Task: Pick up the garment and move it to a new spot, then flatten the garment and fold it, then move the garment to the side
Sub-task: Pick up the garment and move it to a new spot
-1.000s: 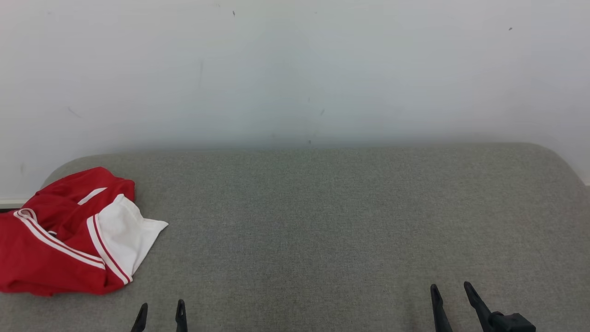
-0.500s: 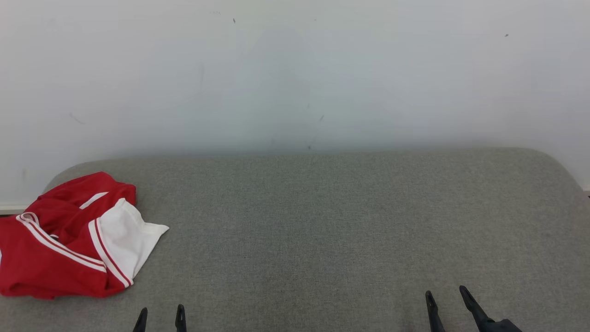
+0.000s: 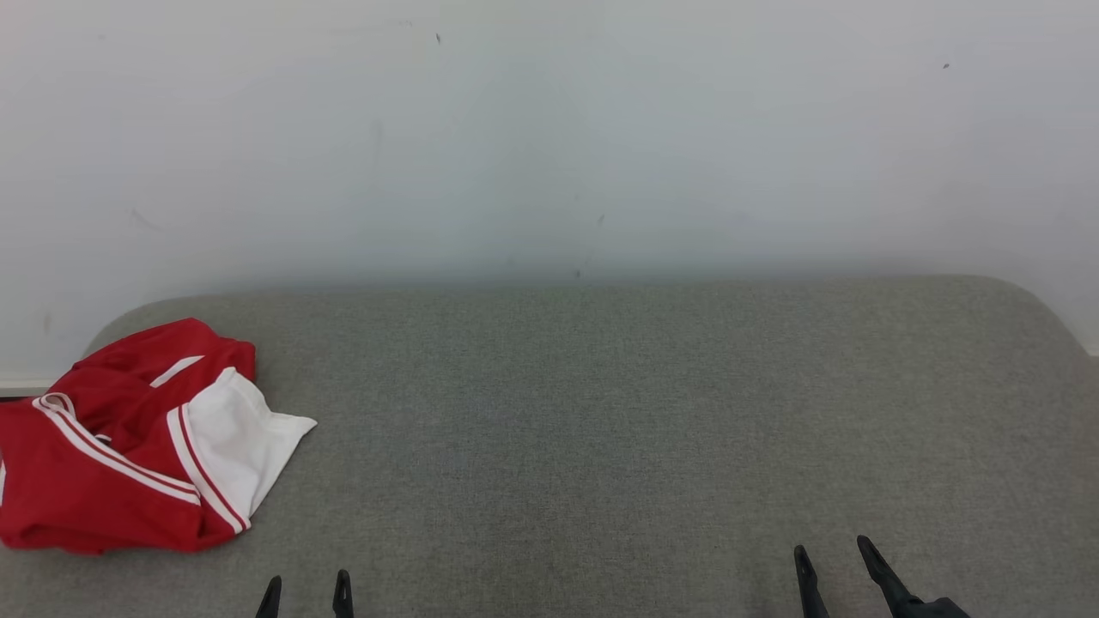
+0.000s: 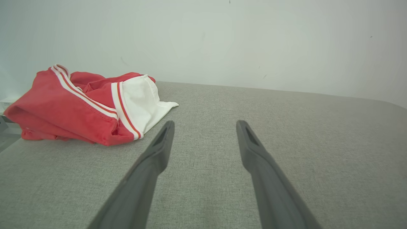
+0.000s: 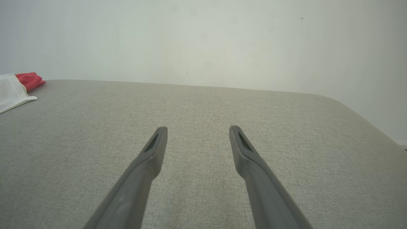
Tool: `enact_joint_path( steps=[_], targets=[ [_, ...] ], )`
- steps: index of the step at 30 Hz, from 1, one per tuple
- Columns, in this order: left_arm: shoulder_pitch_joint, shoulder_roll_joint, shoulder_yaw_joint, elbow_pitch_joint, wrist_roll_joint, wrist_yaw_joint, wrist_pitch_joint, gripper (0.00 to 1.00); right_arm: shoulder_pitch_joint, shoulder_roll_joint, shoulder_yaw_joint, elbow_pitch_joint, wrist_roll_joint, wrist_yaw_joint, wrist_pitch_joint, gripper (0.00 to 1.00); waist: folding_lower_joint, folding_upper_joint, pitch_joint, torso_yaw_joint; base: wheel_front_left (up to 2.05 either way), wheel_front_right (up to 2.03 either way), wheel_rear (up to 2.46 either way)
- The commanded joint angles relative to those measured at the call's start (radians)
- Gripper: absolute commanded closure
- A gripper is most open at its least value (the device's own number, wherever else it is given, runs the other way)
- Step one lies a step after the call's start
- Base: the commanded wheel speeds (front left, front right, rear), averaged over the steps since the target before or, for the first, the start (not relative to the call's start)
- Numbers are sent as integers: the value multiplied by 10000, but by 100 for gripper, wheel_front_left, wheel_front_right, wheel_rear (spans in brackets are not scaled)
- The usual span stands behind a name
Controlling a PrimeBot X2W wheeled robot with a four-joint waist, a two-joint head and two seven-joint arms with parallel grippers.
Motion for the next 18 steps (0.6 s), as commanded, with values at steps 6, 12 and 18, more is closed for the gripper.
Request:
enact_joint_path(
  steps=[6,12,18],
  targets=[
    [11,-15,8,36,272,54,-35,0,131,-24,-50,-76,129,-21,-52,0,0,0,-16,361,0,0,0],
    [-13,-12,216,78,412,-26,-35,0,171,-24,32,-135,291,-21,-50,0,0,0,-26,1001,0,0,0],
    [-8,-11,420,104,610,-156,-35,0,196,-22,93,-182,427,-21,-52,0,0,0,14,1877,0,0,0]
  ],
)
